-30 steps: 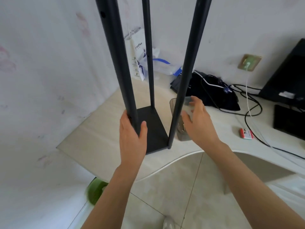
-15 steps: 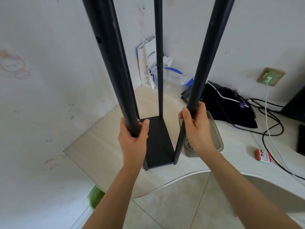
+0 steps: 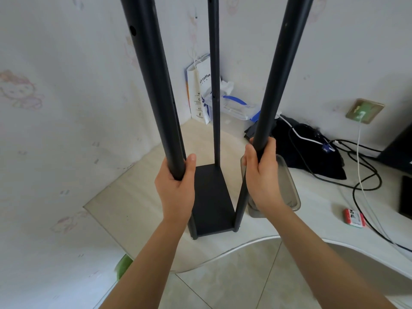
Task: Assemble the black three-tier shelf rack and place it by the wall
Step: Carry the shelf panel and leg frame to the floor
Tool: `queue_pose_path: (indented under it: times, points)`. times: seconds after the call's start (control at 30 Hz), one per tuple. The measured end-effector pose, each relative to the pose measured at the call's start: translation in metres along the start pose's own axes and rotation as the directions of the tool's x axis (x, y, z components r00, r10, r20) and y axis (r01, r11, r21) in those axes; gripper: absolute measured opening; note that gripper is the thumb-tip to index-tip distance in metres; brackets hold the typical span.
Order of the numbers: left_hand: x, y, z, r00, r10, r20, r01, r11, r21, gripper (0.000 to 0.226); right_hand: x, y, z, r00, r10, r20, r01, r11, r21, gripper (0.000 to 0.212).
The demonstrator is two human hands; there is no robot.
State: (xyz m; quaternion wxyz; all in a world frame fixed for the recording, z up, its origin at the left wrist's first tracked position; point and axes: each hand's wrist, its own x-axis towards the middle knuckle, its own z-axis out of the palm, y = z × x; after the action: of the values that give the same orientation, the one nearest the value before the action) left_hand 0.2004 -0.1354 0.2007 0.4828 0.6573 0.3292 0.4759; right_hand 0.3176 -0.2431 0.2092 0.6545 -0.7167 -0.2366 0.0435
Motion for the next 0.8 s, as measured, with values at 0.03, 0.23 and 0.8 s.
queue_pose_path:
  times: [0.03, 0.23, 0.8]
  points:
    - [0.0, 0.001, -0.001, 1.0, 0.003, 0.001, -0.003, 1.0, -0.004, 0.029, -0.001, -0.001, 0.0, 1.0, -0.003, -0.007, 0.003, 1.0, -0.003, 0.013]
    - [-0.001, 0.005, -0.015, 0.999, 0.035, 0.032, -0.034, 0.999, -0.012, 0.026, -0.019, -0.009, 0.003, 0.997, -0.04, -0.063, 0.038, 0.999, -0.032, 0.007]
    - [0.0, 0.022, -0.121, 0.953, 0.151, 0.263, -0.105, 0.977, -0.184, 0.03, -0.128, -0.072, 0.049, 0.947, -0.033, -0.32, 0.007, 0.997, -0.082, 0.006]
